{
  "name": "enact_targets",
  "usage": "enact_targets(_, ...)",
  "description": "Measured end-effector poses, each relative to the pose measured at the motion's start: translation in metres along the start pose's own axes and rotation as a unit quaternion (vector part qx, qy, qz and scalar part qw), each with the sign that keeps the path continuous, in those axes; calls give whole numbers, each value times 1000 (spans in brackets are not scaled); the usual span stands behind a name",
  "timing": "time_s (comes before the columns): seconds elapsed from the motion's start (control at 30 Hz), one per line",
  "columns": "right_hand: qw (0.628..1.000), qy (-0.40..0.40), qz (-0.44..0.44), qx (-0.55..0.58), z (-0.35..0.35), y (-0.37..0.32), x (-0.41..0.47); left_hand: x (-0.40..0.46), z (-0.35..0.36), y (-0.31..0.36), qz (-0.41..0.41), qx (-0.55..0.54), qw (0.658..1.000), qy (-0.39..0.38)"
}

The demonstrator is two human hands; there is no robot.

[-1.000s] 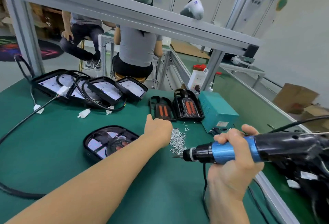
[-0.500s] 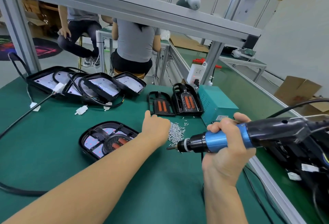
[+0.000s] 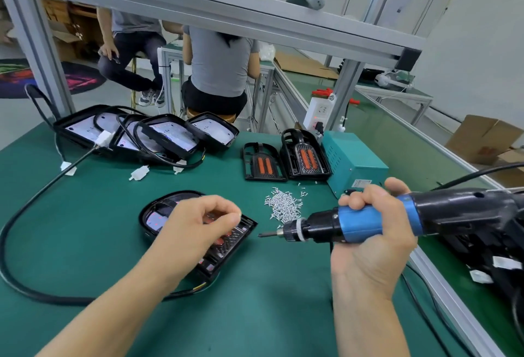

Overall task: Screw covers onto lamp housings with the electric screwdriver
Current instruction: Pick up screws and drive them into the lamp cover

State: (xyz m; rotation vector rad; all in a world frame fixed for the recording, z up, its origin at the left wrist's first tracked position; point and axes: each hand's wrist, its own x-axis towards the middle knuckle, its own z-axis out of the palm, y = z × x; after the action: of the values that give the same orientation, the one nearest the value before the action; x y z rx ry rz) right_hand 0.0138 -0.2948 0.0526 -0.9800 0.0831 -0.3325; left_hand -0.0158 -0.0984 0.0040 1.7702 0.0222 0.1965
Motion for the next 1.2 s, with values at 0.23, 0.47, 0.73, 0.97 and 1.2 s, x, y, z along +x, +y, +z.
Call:
enact_targets(0.23, 982, -12, -57, 181, 24, 7, -24, -25, -19, -12, -2, 1, 1000, 22)
enact_targets(0.47, 984, -39, -34, 173, 41, 17, -38, -39, -31, -17, 10, 2, 999, 42)
enact_targets(0.73, 981, -69, -39, 175, 49, 20, -44, -42, -44, -16, 43, 42, 998, 22)
enact_targets(0.97, 987, -88, -41, 126, 47, 36, -44, -37, -51, -28, 82, 222, 971, -30)
enact_targets(1.2, 988, -92, -39, 120, 43, 45, -40, -36, -60, -43, 111, 255, 961, -16)
